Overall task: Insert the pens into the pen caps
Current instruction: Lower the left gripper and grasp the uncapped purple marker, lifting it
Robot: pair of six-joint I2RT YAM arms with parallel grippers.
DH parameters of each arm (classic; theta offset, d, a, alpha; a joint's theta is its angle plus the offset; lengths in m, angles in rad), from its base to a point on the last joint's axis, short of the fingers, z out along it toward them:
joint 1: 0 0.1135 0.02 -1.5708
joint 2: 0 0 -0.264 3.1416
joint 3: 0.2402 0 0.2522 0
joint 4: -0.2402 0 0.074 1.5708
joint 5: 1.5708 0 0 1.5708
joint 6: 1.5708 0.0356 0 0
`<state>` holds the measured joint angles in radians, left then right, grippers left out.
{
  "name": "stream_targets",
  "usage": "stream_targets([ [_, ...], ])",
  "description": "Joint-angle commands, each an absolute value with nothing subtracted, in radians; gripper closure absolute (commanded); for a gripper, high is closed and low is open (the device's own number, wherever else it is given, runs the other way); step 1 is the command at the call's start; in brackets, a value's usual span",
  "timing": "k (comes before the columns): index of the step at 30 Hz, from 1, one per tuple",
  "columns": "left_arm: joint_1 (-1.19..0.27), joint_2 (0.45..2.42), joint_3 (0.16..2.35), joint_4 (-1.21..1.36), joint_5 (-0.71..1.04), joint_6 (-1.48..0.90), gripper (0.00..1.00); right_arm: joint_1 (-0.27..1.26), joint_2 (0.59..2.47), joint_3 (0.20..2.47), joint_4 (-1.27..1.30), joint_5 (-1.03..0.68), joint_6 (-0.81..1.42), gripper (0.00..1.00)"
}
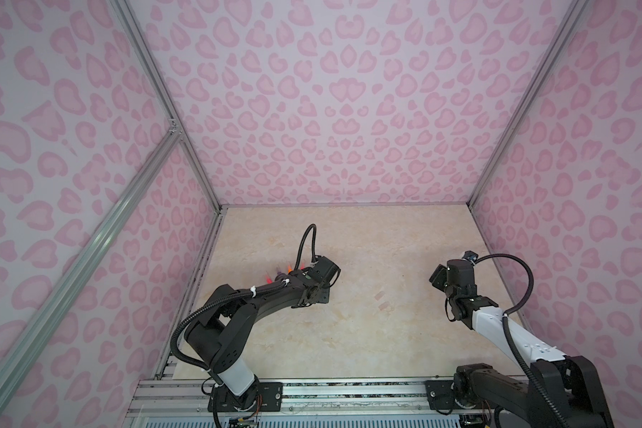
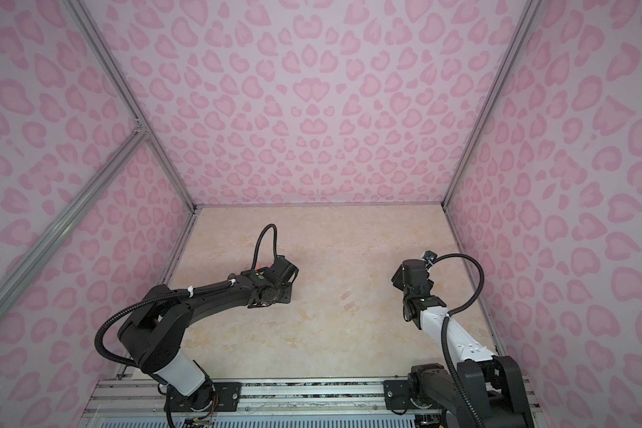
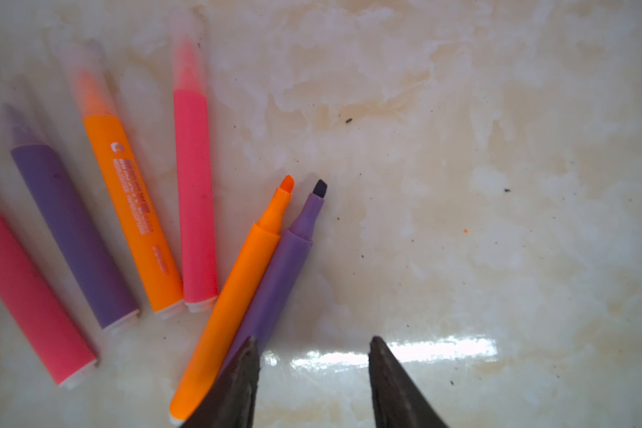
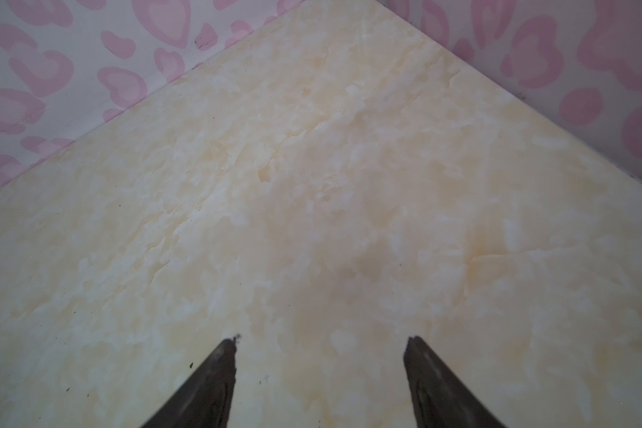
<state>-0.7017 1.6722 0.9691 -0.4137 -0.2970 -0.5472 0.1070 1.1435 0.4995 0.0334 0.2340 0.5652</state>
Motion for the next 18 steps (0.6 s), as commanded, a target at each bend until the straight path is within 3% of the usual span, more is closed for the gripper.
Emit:
stream_targets([
  [1,-0.699,1.698,0.993,-0.441,-0.344,-0.554,0.49,0.100,1.139,0.492,0.034,0.212,0.572,0.27],
  [18,-0.694,1.764,1.035,-0.476,-0.380,-0.546,0.45,0.071,1.085,0.448,0.048,0.153,0.581,0.26],
])
